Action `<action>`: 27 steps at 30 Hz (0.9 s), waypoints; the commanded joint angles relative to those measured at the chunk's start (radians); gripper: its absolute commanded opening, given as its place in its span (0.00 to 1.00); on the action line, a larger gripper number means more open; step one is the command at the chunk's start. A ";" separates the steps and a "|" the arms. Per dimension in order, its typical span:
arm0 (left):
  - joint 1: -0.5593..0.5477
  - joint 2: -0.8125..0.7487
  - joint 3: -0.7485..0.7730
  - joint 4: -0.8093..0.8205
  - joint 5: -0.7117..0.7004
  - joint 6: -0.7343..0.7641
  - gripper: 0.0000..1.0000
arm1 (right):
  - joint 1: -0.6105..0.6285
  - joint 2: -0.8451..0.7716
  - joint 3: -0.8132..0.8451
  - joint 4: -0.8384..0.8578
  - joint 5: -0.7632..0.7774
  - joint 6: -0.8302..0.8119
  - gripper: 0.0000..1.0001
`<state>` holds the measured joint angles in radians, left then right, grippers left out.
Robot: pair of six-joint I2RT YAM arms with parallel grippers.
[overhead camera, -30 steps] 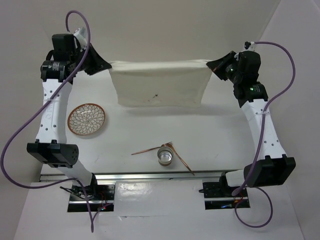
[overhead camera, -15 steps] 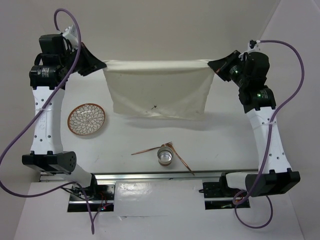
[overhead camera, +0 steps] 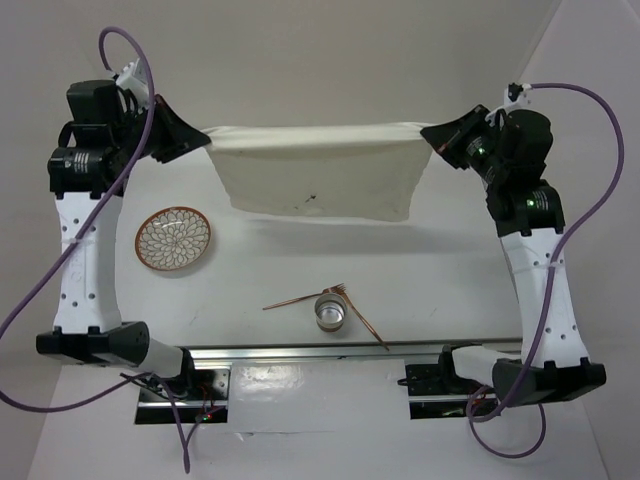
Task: Set the dinner table for one person
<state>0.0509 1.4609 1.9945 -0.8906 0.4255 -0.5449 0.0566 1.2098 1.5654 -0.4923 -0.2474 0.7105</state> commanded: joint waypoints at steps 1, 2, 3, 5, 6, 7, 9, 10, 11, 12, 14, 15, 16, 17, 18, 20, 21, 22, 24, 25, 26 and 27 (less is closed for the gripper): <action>0.038 -0.132 -0.034 0.024 -0.089 0.053 0.00 | -0.018 -0.101 0.068 -0.032 0.102 -0.055 0.00; 0.038 -0.152 -0.045 0.024 -0.090 0.053 0.00 | -0.018 -0.111 0.068 -0.061 0.114 -0.055 0.00; 0.038 -0.189 -0.057 0.024 -0.090 0.053 0.00 | -0.018 -0.131 0.068 -0.074 0.114 -0.065 0.00; 0.038 -0.221 -0.086 0.015 -0.099 0.053 0.00 | -0.018 -0.150 0.078 -0.106 0.125 -0.075 0.00; 0.038 -0.235 -0.086 0.015 -0.111 0.053 0.00 | -0.018 -0.168 0.078 -0.115 0.125 -0.075 0.00; 0.038 -0.255 -0.086 0.015 -0.111 0.053 0.00 | -0.018 -0.168 0.068 -0.115 0.125 -0.075 0.00; 0.038 -0.266 -0.097 0.005 -0.139 0.053 0.00 | -0.018 -0.191 0.068 -0.131 0.135 -0.075 0.00; 0.026 -0.266 -0.097 0.005 -0.148 0.053 0.00 | -0.018 -0.191 0.068 -0.140 0.146 -0.075 0.00; 0.026 -0.266 -0.097 0.005 -0.148 0.053 0.00 | -0.018 -0.191 0.068 -0.140 0.146 -0.085 0.00; 0.026 -0.266 -0.097 0.005 -0.148 0.053 0.00 | -0.018 -0.191 0.068 -0.140 0.146 -0.085 0.00; 0.026 -0.243 -0.097 0.025 -0.136 0.053 0.00 | -0.018 -0.182 0.058 -0.126 0.146 -0.085 0.00; 0.026 -0.211 -0.097 0.025 -0.114 0.053 0.00 | -0.018 -0.167 0.042 -0.114 0.146 -0.085 0.00; 0.026 -0.191 -0.097 0.036 -0.099 0.053 0.00 | -0.018 -0.147 0.042 -0.080 0.146 -0.085 0.00; 0.026 -0.169 -0.082 0.047 -0.090 0.053 0.00 | -0.018 -0.135 0.029 -0.065 0.146 -0.085 0.00; 0.026 -0.148 -0.068 0.056 -0.068 0.053 0.00 | -0.018 -0.119 0.028 -0.048 0.136 -0.095 0.00; 0.026 -0.076 -0.039 0.065 -0.045 0.053 0.00 | -0.018 -0.064 0.028 0.006 0.135 -0.095 0.00; 0.026 -0.051 -0.028 0.074 -0.045 0.053 0.00 | -0.018 -0.044 0.028 0.026 0.135 -0.095 0.00; 0.026 -0.030 -0.016 0.087 -0.028 0.053 0.00 | -0.018 -0.021 0.028 0.067 0.135 -0.095 0.00; 0.026 0.038 -0.002 0.125 -0.018 0.042 0.00 | -0.018 0.049 0.028 0.116 0.126 -0.105 0.00; 0.026 0.062 -0.002 0.140 -0.017 0.042 0.00 | -0.018 0.077 0.042 0.138 0.126 -0.105 0.00; 0.026 0.112 0.016 0.156 -0.017 0.042 0.00 | -0.018 0.136 0.051 0.179 0.126 -0.105 0.00; 0.026 0.142 0.033 0.171 -0.007 0.033 0.00 | -0.018 0.167 0.062 0.201 0.126 -0.105 0.00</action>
<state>0.0490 1.5543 1.9598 -0.8246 0.4572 -0.5453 0.0608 1.3052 1.5959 -0.4610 -0.2188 0.6441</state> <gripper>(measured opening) 0.044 0.032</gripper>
